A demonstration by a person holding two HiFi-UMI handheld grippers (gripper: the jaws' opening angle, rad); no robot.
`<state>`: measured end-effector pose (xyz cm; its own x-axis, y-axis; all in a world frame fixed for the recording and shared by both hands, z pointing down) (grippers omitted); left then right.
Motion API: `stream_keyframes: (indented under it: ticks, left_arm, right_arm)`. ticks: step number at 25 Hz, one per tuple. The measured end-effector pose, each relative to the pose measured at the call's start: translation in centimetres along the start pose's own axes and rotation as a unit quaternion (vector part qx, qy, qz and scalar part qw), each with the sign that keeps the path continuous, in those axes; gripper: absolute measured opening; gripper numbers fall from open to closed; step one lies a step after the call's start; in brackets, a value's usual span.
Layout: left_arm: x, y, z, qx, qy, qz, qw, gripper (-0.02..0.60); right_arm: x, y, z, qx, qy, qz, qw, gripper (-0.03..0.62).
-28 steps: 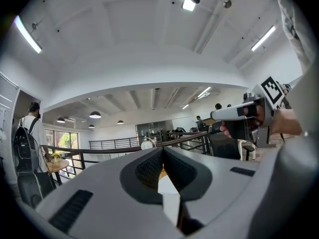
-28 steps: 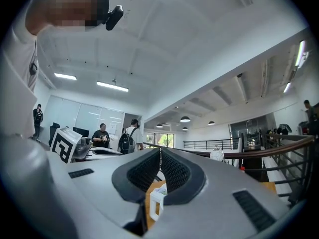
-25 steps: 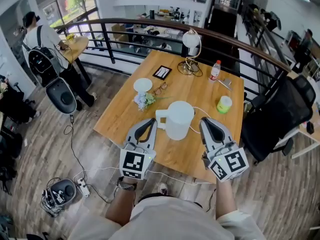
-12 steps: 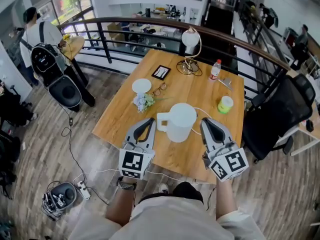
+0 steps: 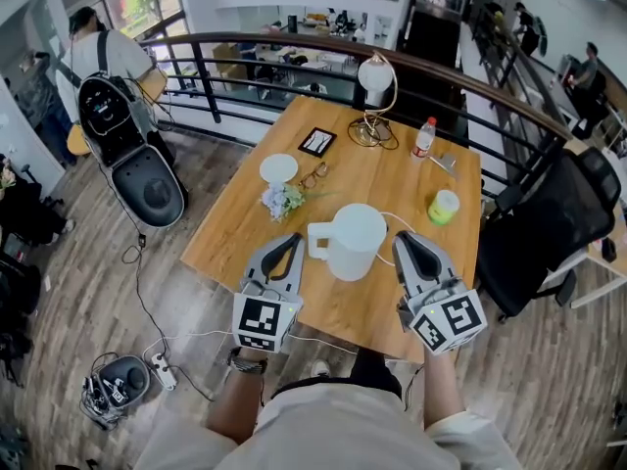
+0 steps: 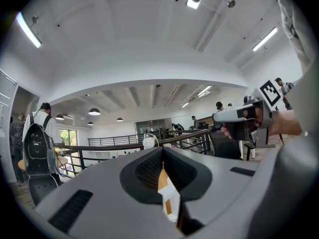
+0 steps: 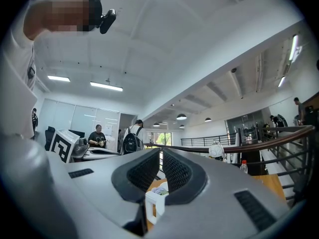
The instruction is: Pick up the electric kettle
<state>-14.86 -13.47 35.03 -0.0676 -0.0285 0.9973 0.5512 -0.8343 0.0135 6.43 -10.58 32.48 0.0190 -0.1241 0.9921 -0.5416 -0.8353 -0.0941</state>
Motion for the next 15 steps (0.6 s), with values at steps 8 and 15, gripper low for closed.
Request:
stream_keyframes:
  ticks: [8, 15]
  left_arm:
    - [1.4, 1.6, 0.0, -0.012, -0.001, -0.011, 0.9999, 0.008]
    - [3.3, 2.5, 0.1, -0.014, -0.004, -0.035, 0.9993, 0.008]
  right_arm:
    - [1.4, 0.7, 1.8, -0.012, -0.001, -0.003, 1.000, 0.015]
    - [3.7, 0.8, 3.3, -0.006, 0.005, -0.024, 1.000, 0.015]
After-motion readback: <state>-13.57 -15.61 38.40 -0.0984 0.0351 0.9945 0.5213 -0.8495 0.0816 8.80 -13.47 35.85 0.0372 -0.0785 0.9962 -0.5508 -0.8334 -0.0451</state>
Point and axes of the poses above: the fingertips, and each gripper's own axes: y forward along the fingers, z to its right, x out of its underside, the point moved 5 cm from there along -y, backward along the fingers, and after that the axes turned 6 degrees about -y, right-handed, at the moved point
